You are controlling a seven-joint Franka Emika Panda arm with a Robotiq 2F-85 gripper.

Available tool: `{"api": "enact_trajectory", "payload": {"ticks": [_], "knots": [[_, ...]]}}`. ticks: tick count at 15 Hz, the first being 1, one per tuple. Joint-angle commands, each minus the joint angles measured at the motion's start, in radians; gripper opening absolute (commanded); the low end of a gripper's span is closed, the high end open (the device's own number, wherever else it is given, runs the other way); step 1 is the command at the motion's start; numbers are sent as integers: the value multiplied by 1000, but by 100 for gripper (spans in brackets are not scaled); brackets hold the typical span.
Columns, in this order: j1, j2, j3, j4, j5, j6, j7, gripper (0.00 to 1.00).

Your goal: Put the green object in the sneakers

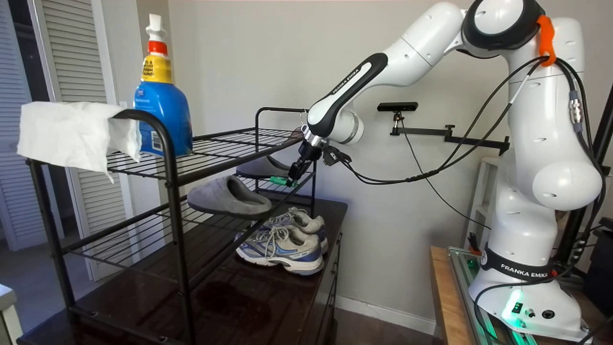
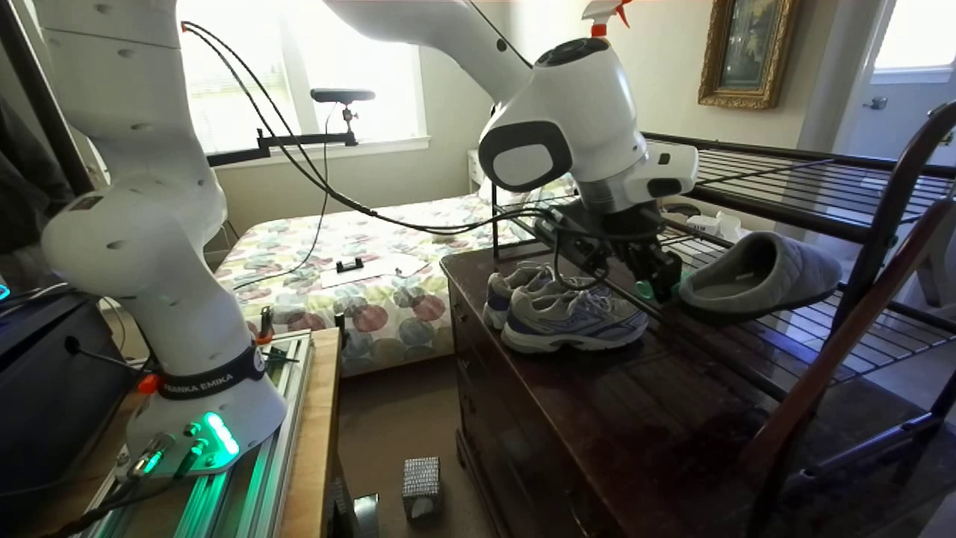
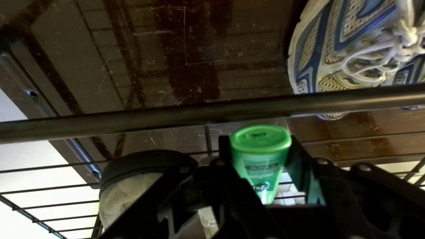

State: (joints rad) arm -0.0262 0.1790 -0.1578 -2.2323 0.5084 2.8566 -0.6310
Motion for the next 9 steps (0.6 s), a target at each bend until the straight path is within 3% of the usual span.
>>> {"api": "enact_trajectory", "payload": {"ticks": [1, 4, 9], "knots": [[-4, 20, -9, 15, -18, -15, -1, 18], [-3, -47, -27, -45, -48, -26, -15, 18], [-31, -245, -28, -206, -47, -134, -290, 18]]}}
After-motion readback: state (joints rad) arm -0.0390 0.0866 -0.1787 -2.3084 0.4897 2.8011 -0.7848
